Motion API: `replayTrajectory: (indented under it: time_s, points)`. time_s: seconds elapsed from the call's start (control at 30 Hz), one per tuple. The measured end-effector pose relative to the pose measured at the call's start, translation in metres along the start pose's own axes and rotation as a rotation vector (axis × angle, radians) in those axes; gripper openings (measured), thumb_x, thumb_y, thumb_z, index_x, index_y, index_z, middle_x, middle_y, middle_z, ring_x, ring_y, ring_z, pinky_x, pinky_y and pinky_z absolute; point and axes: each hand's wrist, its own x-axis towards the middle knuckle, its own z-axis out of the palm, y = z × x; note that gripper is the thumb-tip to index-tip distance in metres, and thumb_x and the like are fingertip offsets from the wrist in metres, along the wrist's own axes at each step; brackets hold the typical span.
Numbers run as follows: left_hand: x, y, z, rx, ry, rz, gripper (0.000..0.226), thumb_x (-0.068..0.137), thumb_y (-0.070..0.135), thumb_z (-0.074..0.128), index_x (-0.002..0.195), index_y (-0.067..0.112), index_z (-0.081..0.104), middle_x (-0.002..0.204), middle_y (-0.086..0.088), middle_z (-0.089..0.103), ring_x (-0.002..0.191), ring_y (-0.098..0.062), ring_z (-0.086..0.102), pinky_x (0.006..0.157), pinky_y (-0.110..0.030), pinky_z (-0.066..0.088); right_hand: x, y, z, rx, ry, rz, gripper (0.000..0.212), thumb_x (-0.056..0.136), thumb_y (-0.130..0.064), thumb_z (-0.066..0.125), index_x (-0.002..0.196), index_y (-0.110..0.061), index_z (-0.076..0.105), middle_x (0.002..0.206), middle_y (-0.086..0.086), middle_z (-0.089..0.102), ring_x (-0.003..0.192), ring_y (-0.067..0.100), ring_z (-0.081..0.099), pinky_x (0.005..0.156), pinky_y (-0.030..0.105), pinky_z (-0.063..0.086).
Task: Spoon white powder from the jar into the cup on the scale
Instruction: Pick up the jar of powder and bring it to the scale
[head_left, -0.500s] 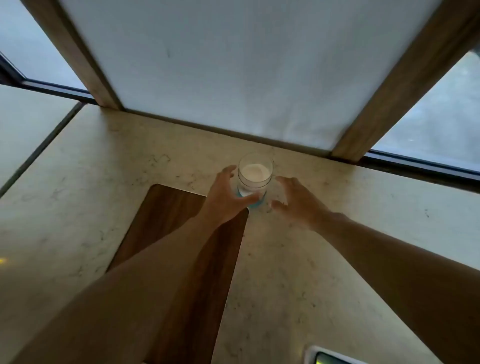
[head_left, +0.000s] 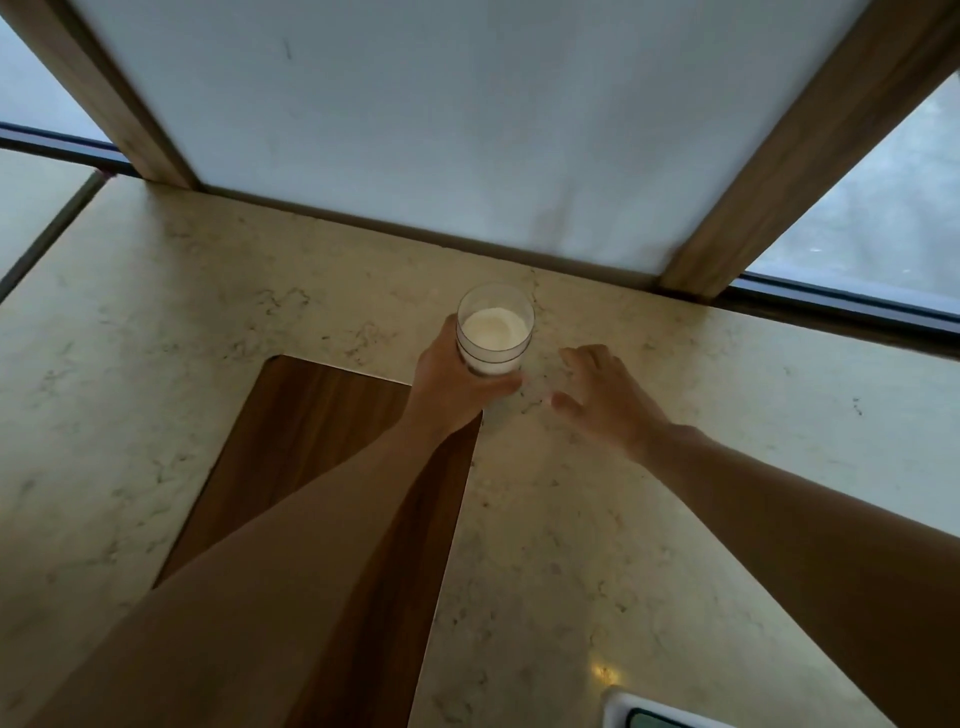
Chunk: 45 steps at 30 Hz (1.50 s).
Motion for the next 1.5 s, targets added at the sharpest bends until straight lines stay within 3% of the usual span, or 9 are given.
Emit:
replayTrajectory:
  time_s: [0.27,0.57,0.8,1.13,1.37,1.5]
  points:
    - [0.004,0.004,-0.004,0.091,-0.049,0.062,0.086,0.056,0.053,0.085,0.128,0.027,0.046,0.113,0.014,0.059,0.102,-0.006,0.055,0.089,-0.030,0.052,-0.011,0.009,0.002,0.007,0.041,0.032,0.063,0.090,-0.038,0.063,0.143,-0.017,0.037,0.150,0.013,0.033,0.132,0.029,0.040,0.107,0.043,0.041]
    - [-0.022,0.031,-0.013,0.108,-0.063,0.093,0.084,0.053,0.053,0.086,0.124,0.027,0.050,0.108,0.016,0.062,0.096,-0.001,0.057,0.079,-0.012,0.044,-0.039,0.015,-0.017,0.007,0.080,0.055,0.064,0.091,-0.043,0.058,0.144,-0.021,0.032,0.155,0.011,0.024,0.136,0.031,0.036,0.107,0.045,0.038]
    - [-0.076,0.061,-0.022,0.092,-0.072,0.107,0.084,0.052,0.052,0.085,0.125,0.028,0.049,0.109,0.015,0.062,0.100,-0.004,0.058,0.088,-0.033,0.054,-0.086,0.006,-0.034,0.023,0.097,0.088,0.067,0.091,-0.045,0.059,0.146,-0.019,0.031,0.155,0.013,0.026,0.135,0.034,0.038,0.107,0.049,0.040]
    - [-0.162,0.099,-0.020,0.099,-0.158,0.131,0.082,0.050,0.051,0.088,0.121,0.036,0.052,0.106,0.019,0.065,0.097,0.006,0.060,0.080,-0.015,0.048,-0.184,0.013,-0.033,0.053,0.126,0.157,0.071,0.088,-0.054,0.057,0.146,-0.022,0.030,0.155,0.010,0.027,0.134,0.033,0.039,0.103,0.048,0.042]
    - [-0.228,0.112,-0.010,0.059,-0.173,0.143,0.075,0.051,0.046,0.090,0.116,0.037,0.054,0.103,0.016,0.067,0.095,0.000,0.063,0.084,-0.033,0.056,-0.258,0.030,-0.021,0.093,0.094,0.222,0.069,0.090,-0.056,0.053,0.146,-0.023,0.030,0.154,0.009,0.027,0.134,0.035,0.040,0.106,0.048,0.038]
    - [-0.264,0.109,0.000,0.046,-0.169,0.099,0.080,0.050,0.047,0.091,0.118,0.028,0.055,0.106,0.007,0.067,0.097,-0.012,0.064,0.086,-0.041,0.055,-0.304,0.048,-0.012,0.142,0.070,0.255,0.068,0.091,-0.052,0.053,0.147,-0.021,0.031,0.152,0.012,0.029,0.131,0.035,0.041,0.105,0.048,0.040]
